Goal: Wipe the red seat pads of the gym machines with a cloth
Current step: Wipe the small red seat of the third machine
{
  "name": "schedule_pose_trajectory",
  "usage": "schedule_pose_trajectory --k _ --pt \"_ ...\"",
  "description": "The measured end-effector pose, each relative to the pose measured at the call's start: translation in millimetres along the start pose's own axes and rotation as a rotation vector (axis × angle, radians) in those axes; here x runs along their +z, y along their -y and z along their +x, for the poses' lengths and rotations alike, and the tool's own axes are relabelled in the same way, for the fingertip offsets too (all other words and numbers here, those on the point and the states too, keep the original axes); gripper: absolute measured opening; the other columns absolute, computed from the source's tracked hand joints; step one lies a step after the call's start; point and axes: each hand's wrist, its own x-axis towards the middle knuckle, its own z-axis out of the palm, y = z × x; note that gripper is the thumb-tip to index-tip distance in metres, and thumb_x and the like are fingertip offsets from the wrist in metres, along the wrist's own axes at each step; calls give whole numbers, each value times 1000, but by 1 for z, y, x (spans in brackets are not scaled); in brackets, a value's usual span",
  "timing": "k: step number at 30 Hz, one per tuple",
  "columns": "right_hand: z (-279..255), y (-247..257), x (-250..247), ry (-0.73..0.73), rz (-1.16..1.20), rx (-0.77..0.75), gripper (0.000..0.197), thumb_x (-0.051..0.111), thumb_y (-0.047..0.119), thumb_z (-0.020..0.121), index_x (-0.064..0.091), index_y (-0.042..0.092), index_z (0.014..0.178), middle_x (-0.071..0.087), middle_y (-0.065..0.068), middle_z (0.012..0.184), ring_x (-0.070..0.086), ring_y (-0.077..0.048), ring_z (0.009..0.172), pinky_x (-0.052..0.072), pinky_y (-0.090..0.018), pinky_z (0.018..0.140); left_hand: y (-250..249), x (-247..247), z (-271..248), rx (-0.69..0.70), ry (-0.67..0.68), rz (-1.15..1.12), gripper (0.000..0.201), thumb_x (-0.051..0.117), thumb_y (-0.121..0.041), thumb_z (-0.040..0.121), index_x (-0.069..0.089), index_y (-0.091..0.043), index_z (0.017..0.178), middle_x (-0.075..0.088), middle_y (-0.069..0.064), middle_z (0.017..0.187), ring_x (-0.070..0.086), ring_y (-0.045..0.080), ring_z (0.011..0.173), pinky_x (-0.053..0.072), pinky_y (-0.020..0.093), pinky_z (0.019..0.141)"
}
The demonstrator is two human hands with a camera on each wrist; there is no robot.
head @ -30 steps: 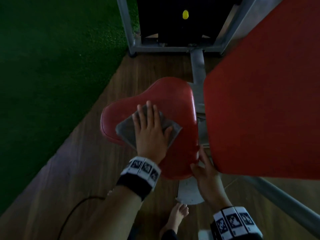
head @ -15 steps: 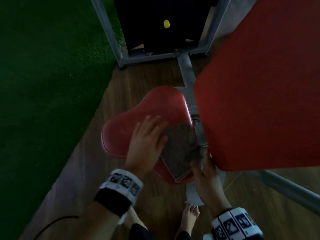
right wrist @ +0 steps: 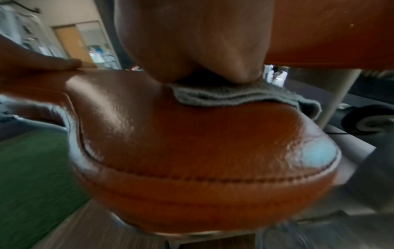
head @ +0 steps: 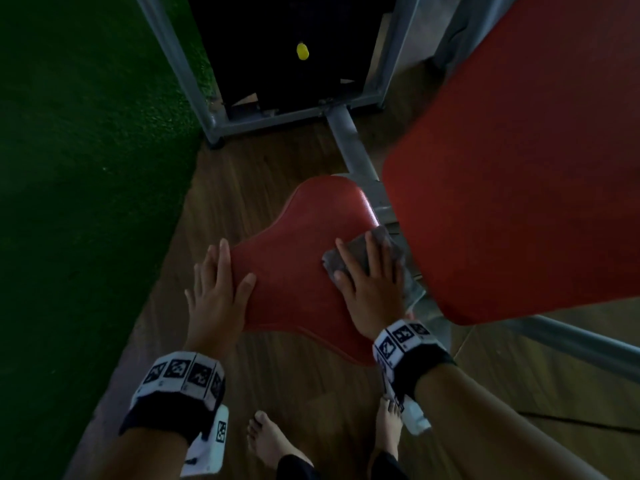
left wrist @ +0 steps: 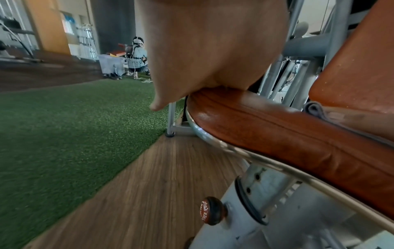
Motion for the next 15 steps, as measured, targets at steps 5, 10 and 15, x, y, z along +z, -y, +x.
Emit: schedule_pose_trajectory --k 5,10,15 --pt "-2 3 2 -5 3 243 55 19 63 95 -3 58 145 -10 -1 162 7 -36 146 16 -59 114 6 -1 1 16 22 -48 72 29 -65 91 -13 -46 146 -2 -7 161 -1 24 147 5 62 114" --pt "-13 -8 -7 42 75 443 57 18 67 92 -3 57 144 19 -13 156 39 -39 130 32 -59 104 7 -4 0 56 32 -102 73 28 -65 91 -15 -44 147 4 -5 159 9 24 146 9 61 114" --pt "-46 -11 6 -97 205 628 59 25 64 94 9 49 149 45 -17 137 51 -39 117 41 -52 94 11 -4 2 93 37 -121 72 27 -65 92 -14 -43 147 5 -3 158 12 24 145 11 60 114"
